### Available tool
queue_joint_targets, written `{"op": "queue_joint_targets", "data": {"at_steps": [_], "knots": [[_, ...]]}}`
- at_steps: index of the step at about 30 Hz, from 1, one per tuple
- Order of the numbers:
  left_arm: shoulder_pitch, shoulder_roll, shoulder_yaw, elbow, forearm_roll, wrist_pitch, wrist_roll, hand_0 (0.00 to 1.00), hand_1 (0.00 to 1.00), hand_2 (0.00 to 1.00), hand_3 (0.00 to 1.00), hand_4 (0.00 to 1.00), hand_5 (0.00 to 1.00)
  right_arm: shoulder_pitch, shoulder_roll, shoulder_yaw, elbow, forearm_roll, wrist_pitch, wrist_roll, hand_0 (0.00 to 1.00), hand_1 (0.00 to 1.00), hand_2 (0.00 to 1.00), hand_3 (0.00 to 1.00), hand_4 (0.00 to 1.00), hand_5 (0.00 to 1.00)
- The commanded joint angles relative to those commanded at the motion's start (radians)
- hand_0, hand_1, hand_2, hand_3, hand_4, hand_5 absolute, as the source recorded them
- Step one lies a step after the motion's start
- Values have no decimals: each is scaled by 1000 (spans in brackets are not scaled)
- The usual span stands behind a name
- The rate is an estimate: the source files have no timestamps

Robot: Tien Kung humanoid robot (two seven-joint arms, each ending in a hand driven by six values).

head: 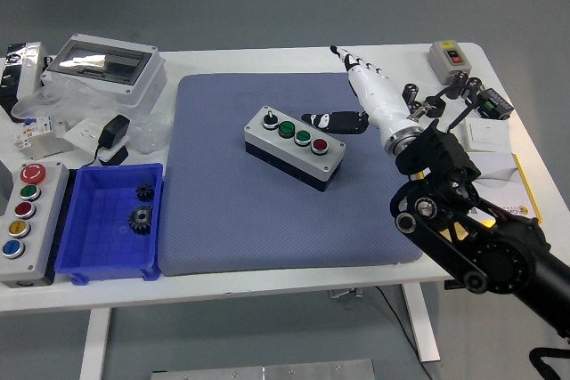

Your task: Pick up the button,place it on the desk,press the button,press the button

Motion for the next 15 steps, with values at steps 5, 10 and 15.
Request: {"op": "queue_joint_targets", "data": {"at_steps": [5, 10, 15], "knots": [[-7, 3, -3, 1, 9, -3, -2, 717, 653, 611, 664, 656, 288, 2, -3, 3, 0, 1, -4, -1, 998, 998, 998, 998, 960, 344], [-23, 10, -20, 1, 43, -11, -1, 717, 653, 610, 664, 657, 289, 0, -8, 15, -3, 6, -11, -1, 998, 998, 998, 998, 962, 349], [-14, 16, -26, -2, 47, 6, -5, 717, 653, 610, 663, 657, 290, -4, -7, 2, -19, 15, -15, -3, 998, 998, 998, 998, 963, 351]]}}
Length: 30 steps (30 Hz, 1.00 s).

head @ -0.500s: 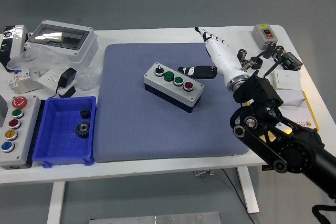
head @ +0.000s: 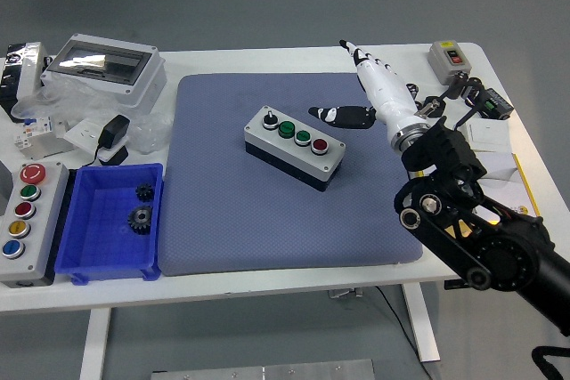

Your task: Pick up the button,place it on the desk,press the button,press the button

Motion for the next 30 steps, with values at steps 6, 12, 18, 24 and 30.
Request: {"op": "queue_joint_targets", "data": {"at_steps": [6, 12, 18, 24, 30], "knots": [[16, -7, 20, -1, -38, 9, -2, 717, 653, 610, 664, 657, 291, 34, 13, -52, -60, 35, 2, 0, 998, 998, 998, 998, 962, 352], [19, -14, 27, -2, -52, 13, 1, 717, 653, 610, 676, 657, 289, 95, 36, -153, -132, 110, 17, 0, 998, 998, 998, 998, 963, 355], [15, -11, 28, -1, -58, 17, -2, 712, 652, 609, 686, 658, 287, 153, 69, -249, -211, 161, 31, -5, 998, 998, 998, 998, 963, 357], [16, -11, 33, -2, -64, 18, 0, 713, 652, 609, 679, 658, 287, 196, 96, -302, -283, 183, 38, -15, 998, 998, 998, 998, 962, 360], [17, -11, 36, -3, -68, 19, 2, 711, 650, 610, 685, 658, 286, 223, 114, -337, -332, 175, 49, -40, 998, 998, 998, 998, 961, 359]]}}
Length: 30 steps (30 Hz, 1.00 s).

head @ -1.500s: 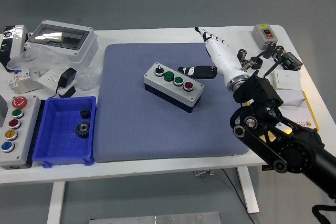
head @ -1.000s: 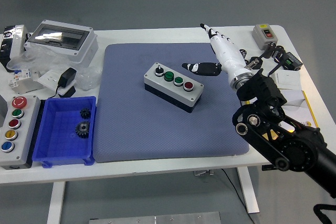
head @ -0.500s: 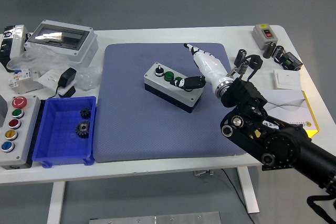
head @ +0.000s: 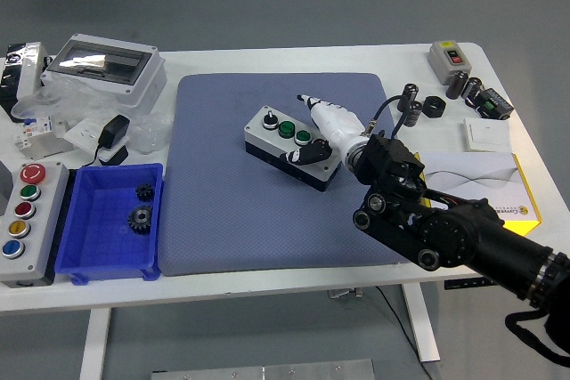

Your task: Pick up the button,place it on the desk,press the button,press the button

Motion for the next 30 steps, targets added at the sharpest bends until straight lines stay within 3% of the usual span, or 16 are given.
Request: {"op": "queue_joint_targets", "data": {"at_steps": [6, 17, 18, 23, 24, 29, 30], "knots": [[0, 0, 1, 0, -1, 0, -1, 714, 650, 609, 682, 658, 285, 13, 12, -34, -29, -11, 26, -37, 998, 998, 998, 998, 963, 362], [1, -2, -1, 1, 4, -3, -2, 709, 648, 607, 691, 659, 283, 22, 23, -67, -71, -3, 26, -55, 998, 998, 998, 998, 965, 367], [1, -2, -1, 1, 4, -4, -3, 708, 648, 605, 692, 658, 283, 22, 24, -70, -75, -4, 25, -55, 637, 806, 894, 998, 968, 371], [0, -2, 1, 3, 2, -5, -6, 708, 648, 605, 692, 658, 283, 25, 28, -90, -90, -11, 11, -57, 637, 806, 894, 998, 968, 371], [0, -2, 2, 3, 1, -6, -7, 707, 648, 605, 690, 658, 281, 26, 28, -94, -92, -14, 10, -58, 332, 626, 740, 998, 965, 364], [-1, -2, 3, 4, 0, -7, -10, 707, 648, 605, 690, 658, 281, 27, 30, -114, -100, -21, -6, -60, 332, 626, 740, 998, 965, 364], [-1, -3, 4, 4, -1, -8, -11, 707, 648, 604, 691, 658, 280, 27, 31, -116, -102, -22, -11, -59, 211, 510, 650, 998, 866, 233]]}}
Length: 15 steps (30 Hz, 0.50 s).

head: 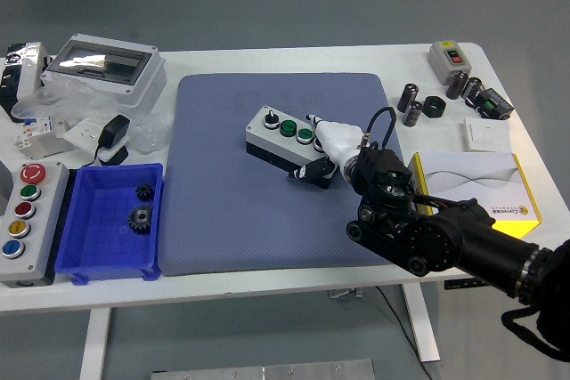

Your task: Pick up the button,place it on the desk,press the button,press the button

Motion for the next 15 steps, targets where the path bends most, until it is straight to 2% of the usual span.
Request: {"op": "queue_joint_targets", "data": {"at_steps": [5, 6, 11, 12, 15], "knots": [[-1, 0, 1, 1, -2, -1, -5, 707, 648, 604, 691, 658, 280, 0, 1, -8, -8, -8, -32, 6, 211, 510, 650, 998, 866, 233], [-2, 0, 2, 2, -3, -1, -6, 707, 648, 605, 688, 659, 281, 0, 2, -10, -10, -12, -39, 8, 111, 396, 491, 885, 690, 158], [-3, -1, 4, 4, -7, -2, -13, 707, 648, 605, 688, 659, 281, -1, 4, -15, -16, -26, -51, 11, 111, 396, 491, 885, 690, 158], [-3, -1, 5, 4, -8, -3, -15, 707, 648, 605, 687, 659, 279, -2, 4, -16, -17, -28, -51, 12, 87, 359, 425, 719, 439, 64], [-4, -1, 6, 5, -9, -3, -19, 707, 648, 605, 687, 659, 279, -3, 4, -20, -18, -32, -47, 15, 87, 359, 425, 719, 439, 64]]}}
